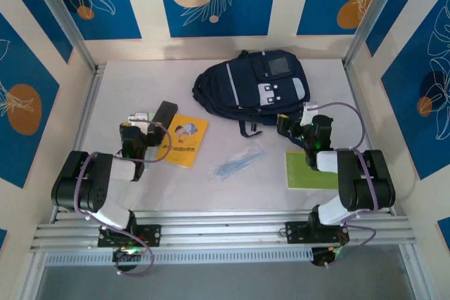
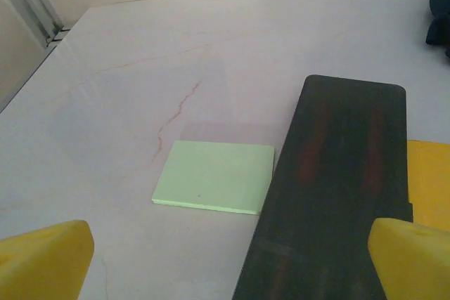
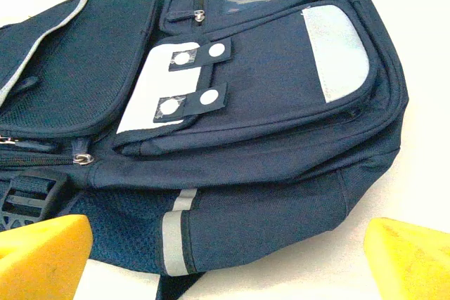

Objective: Pack the student bag
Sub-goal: Unzip the student bag at the top-center of the table.

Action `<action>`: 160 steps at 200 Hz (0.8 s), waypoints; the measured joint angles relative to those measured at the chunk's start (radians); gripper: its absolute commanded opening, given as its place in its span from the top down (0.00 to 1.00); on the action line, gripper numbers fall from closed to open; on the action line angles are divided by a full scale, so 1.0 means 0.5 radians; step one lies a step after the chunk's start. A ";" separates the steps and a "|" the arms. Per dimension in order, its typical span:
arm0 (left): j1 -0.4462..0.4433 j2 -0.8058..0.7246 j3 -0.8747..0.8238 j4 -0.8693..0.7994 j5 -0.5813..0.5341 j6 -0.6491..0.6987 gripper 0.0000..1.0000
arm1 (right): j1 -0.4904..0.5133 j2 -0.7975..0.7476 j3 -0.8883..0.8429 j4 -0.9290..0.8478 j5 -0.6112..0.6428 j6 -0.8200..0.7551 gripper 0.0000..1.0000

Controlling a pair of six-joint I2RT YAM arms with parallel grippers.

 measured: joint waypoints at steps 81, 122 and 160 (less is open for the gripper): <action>0.000 0.000 0.000 0.000 0.013 -0.001 0.00 | -0.006 0.000 0.000 -0.005 -0.002 0.001 0.01; 0.000 0.000 0.000 0.000 0.014 -0.001 0.00 | -0.009 0.000 0.000 -0.005 -0.001 0.000 0.01; 0.000 0.000 0.000 0.000 0.014 -0.001 0.00 | 0.000 -0.008 0.005 -0.062 0.028 0.001 0.01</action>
